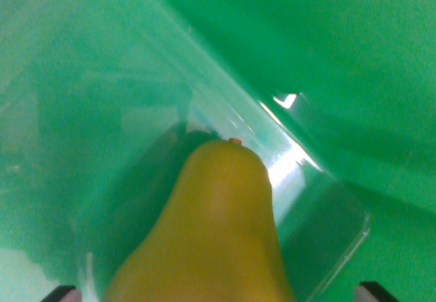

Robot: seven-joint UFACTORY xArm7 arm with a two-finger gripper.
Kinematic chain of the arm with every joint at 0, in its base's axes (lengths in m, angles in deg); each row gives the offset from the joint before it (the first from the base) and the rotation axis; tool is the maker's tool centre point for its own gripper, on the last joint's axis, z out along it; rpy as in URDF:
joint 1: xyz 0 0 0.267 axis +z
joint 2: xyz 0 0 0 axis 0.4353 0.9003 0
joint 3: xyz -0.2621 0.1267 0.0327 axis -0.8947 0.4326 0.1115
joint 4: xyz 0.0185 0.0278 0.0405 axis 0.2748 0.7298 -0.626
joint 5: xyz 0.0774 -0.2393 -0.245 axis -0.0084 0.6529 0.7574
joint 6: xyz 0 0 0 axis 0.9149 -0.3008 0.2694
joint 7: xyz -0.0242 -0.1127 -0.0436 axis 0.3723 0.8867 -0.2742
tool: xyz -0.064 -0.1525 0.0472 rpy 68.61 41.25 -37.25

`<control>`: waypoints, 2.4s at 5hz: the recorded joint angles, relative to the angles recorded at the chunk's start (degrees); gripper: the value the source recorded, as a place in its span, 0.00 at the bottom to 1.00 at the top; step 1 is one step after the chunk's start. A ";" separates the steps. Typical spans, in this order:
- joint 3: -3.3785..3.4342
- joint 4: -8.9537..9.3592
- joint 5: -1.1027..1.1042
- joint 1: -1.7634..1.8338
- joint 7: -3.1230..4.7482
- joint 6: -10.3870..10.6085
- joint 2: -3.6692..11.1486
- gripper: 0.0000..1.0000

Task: Pick fruit

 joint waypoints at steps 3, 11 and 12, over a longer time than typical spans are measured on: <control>0.00 0.00 0.00 0.00 0.00 0.00 0.00 1.00; 0.03 -0.94 -0.08 0.04 0.24 -1.72 -0.80 1.00; 0.05 -1.68 -0.15 0.07 0.43 -3.09 -1.44 1.00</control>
